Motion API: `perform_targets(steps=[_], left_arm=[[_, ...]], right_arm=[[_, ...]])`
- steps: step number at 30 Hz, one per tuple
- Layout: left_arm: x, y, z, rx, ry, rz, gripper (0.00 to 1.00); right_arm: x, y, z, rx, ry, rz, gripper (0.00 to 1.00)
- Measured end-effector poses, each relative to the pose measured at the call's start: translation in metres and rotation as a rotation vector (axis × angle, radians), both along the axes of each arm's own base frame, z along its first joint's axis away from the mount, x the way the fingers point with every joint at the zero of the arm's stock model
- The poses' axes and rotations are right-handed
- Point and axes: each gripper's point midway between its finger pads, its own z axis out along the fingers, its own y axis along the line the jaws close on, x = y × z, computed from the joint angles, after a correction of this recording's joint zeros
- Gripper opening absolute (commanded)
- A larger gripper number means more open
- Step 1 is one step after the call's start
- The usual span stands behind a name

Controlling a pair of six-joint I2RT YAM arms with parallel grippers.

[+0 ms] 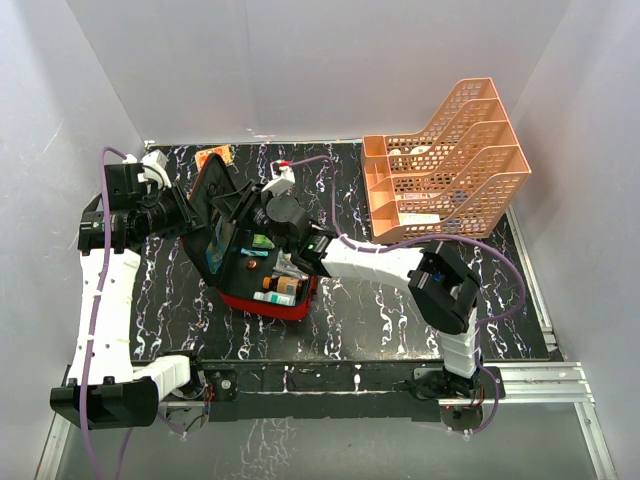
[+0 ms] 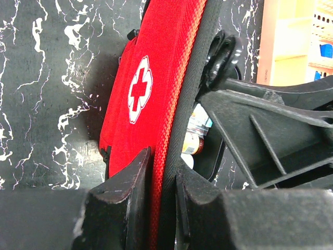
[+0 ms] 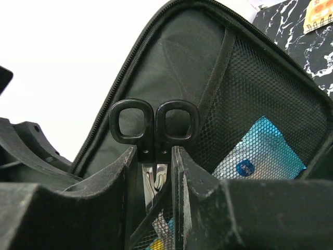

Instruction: Organize the medicine kit

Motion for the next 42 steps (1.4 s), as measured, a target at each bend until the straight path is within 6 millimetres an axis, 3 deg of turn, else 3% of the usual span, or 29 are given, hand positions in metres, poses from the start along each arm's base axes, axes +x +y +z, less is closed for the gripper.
perform_targets(steps=[5, 12, 21, 29, 33, 42], left_arm=[[0.000, 0.000, 0.000, 0.000, 0.000, 0.000, 0.19], [0.001, 0.000, 0.001, 0.000, -0.001, 0.000, 0.19], [0.002, 0.000, 0.002, 0.000, -0.004, 0.000, 0.19], [0.002, 0.000, 0.002, 0.000, -0.005, 0.000, 0.19], [0.002, 0.000, 0.002, 0.000, -0.005, 0.000, 0.19], [0.002, 0.000, 0.003, -0.001, -0.006, -0.001, 0.19]], right_arm=[[-0.004, -0.001, 0.007, 0.027, 0.022, 0.004, 0.24], [-0.009, 0.000, -0.010, -0.034, 0.066, -0.001, 0.37], [-0.006, -0.007, -0.024, -0.115, 0.080, -0.035, 0.46], [0.000, -0.018, -0.005, -0.179, 0.049, -0.088, 0.60], [0.003, -0.020, 0.006, -0.205, 0.020, -0.098, 0.57], [0.010, -0.020, 0.009, -0.233, 0.004, -0.051, 0.46]])
